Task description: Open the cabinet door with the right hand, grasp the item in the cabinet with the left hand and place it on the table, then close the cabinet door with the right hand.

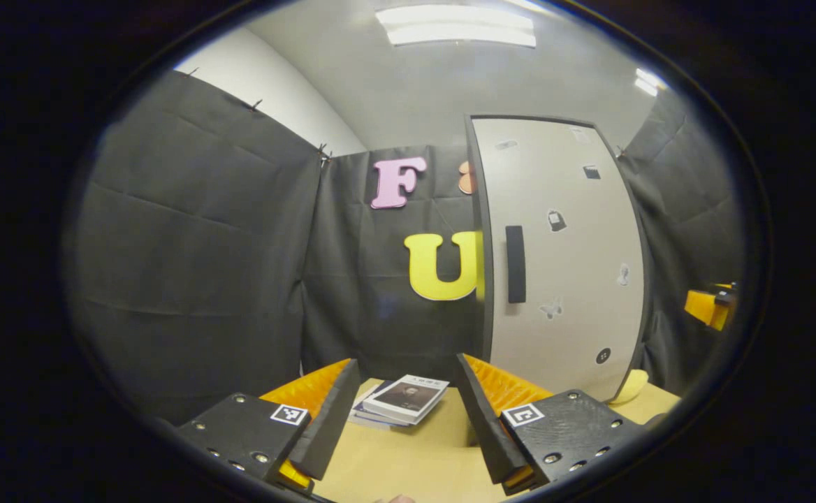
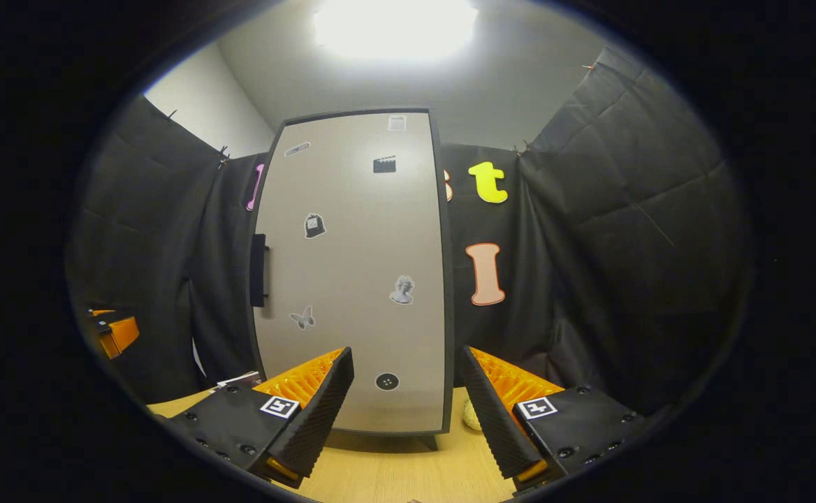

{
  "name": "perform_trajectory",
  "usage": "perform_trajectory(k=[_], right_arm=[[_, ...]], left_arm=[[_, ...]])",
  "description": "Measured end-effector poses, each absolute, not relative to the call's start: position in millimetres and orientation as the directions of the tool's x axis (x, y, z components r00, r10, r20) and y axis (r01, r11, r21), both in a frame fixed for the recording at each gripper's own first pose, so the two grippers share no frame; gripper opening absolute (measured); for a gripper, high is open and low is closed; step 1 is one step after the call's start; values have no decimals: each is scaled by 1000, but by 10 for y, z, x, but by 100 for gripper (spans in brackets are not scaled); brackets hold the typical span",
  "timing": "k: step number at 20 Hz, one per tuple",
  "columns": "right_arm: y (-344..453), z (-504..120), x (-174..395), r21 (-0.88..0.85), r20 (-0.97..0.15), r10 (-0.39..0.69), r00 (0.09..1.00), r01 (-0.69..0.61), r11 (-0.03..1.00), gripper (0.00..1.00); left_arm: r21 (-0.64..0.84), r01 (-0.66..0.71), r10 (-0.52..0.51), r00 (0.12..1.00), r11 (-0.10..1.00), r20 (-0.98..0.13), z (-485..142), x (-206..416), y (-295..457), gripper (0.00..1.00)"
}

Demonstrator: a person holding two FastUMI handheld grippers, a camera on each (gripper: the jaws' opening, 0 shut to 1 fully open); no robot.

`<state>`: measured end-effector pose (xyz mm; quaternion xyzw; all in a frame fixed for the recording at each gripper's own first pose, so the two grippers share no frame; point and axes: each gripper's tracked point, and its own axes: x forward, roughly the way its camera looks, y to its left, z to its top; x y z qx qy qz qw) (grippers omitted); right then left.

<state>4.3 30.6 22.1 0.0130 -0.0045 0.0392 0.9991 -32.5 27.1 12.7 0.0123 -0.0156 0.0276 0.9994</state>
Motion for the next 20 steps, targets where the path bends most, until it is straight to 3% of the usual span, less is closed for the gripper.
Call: perform_trajectory(k=[11, 20], right_arm=[[1282, 958, 464, 18, 76, 265, 961, -267, 964, 95], [2038, 1063, 901, -1, 65, 316, 947, -316, 949, 96]], left_arm=[[39, -175, 174, 984, 984, 30, 64, -616, 1056, 83], [46, -308, 308, 951, 950, 9, -15, -871, 1840, 86]])
